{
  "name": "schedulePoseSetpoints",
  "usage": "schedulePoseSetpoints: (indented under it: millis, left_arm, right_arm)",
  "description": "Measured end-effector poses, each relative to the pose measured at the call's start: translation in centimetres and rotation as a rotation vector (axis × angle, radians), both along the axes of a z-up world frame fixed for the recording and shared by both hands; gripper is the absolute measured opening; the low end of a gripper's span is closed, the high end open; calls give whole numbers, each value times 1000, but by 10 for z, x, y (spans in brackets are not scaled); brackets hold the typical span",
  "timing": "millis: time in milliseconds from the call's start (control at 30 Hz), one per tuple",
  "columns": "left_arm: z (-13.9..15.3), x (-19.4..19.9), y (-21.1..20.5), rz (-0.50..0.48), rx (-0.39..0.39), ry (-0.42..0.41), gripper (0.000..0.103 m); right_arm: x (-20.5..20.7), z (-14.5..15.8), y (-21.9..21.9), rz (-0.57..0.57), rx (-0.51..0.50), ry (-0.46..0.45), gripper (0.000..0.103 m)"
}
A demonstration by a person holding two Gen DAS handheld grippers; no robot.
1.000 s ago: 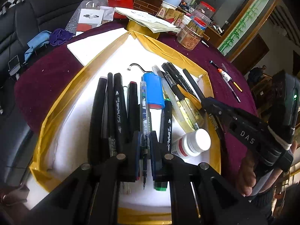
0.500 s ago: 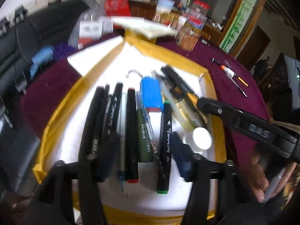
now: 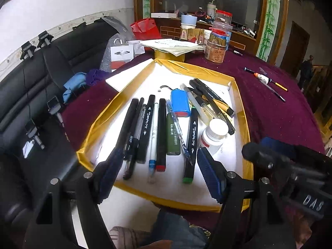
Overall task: Organize rigid objects
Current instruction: 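Lift both open grippers away from the tray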
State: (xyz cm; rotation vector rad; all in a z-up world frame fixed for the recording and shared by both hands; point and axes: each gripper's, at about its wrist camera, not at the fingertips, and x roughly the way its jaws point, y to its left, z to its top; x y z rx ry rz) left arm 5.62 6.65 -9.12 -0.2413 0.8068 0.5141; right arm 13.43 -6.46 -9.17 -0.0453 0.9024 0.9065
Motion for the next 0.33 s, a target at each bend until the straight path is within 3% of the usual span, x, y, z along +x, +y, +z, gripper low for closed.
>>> schedulePoseSetpoints:
  millis: [200,333]
  left_arm:
    - [-1,-1,5,8,-23,0,76]
    - [1,0,1,2,11,-9,76]
  right_arm:
    - [-9,-1,-1,-7,-13,-4,46]
    - [-15,-5,1,-33,-48,-19,46]
